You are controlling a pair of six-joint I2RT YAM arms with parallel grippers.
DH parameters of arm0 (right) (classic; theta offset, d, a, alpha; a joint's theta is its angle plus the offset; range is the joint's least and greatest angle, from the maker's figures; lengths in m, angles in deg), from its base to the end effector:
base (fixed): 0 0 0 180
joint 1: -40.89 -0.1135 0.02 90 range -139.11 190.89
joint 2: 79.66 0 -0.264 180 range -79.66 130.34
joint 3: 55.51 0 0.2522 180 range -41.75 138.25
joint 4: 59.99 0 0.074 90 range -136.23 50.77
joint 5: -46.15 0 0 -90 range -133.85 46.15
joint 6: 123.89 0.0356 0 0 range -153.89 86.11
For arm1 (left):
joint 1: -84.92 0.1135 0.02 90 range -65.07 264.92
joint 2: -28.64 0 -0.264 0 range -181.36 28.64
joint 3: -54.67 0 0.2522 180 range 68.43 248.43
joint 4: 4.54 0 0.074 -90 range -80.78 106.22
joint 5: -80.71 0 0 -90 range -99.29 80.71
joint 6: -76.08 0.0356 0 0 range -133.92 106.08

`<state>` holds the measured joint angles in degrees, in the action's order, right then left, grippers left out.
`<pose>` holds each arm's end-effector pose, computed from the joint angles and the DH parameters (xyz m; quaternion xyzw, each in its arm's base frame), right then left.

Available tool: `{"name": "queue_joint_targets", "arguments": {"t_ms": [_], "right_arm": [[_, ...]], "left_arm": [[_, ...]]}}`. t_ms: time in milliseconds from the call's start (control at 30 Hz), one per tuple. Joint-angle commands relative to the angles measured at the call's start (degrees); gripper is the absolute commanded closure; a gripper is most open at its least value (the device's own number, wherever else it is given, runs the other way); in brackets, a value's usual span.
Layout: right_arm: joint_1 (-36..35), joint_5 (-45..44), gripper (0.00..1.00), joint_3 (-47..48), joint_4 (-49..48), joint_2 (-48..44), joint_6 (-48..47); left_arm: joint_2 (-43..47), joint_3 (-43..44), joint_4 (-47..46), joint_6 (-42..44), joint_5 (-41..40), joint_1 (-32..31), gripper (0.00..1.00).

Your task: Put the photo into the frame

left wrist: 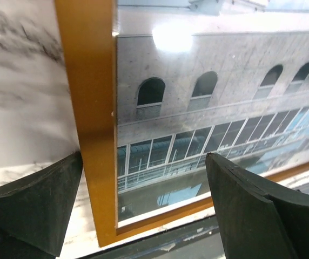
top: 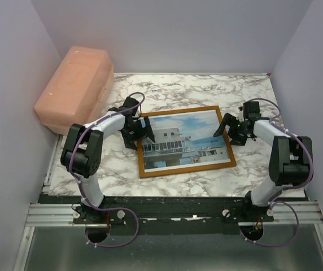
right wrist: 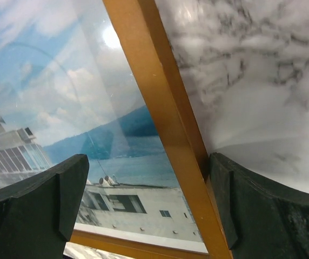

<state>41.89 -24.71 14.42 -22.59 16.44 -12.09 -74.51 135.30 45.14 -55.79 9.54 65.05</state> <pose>0.3225 0.0060 0.1684 0.1525 0.9485 0.1999 0.1925 0.3214 -0.1284 0.1714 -0.1611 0.9616 -0.2170 0.0481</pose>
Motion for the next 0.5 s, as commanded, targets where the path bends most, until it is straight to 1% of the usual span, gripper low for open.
{"name": "queue_joint_targets", "arguments": {"t_ms": [0, 133, 233, 467], "right_arm": [[-2.4, 10.2, 0.00, -7.0, 2.9, -3.8, 8.6], [-2.4, 8.2, 0.00, -9.0, 2.7, -5.5, 8.2], [-2.4, 7.3, 0.00, -7.6, 3.8, -4.2, 7.5], [-2.5, 1.7, 0.00, -2.1, 6.1, -6.3, 7.2]], "left_arm": [[-2.9, 5.8, -8.0, -0.7, 6.4, -1.6, 0.05], [-3.3, 6.4, -7.6, -0.3, 6.7, -1.7, 0.05], [-2.5, 4.9, -7.6, 0.4, 6.0, -1.6, 0.05], [2.7, 3.0, -4.5, 2.5, -2.5, -1.6, 0.01]]}}
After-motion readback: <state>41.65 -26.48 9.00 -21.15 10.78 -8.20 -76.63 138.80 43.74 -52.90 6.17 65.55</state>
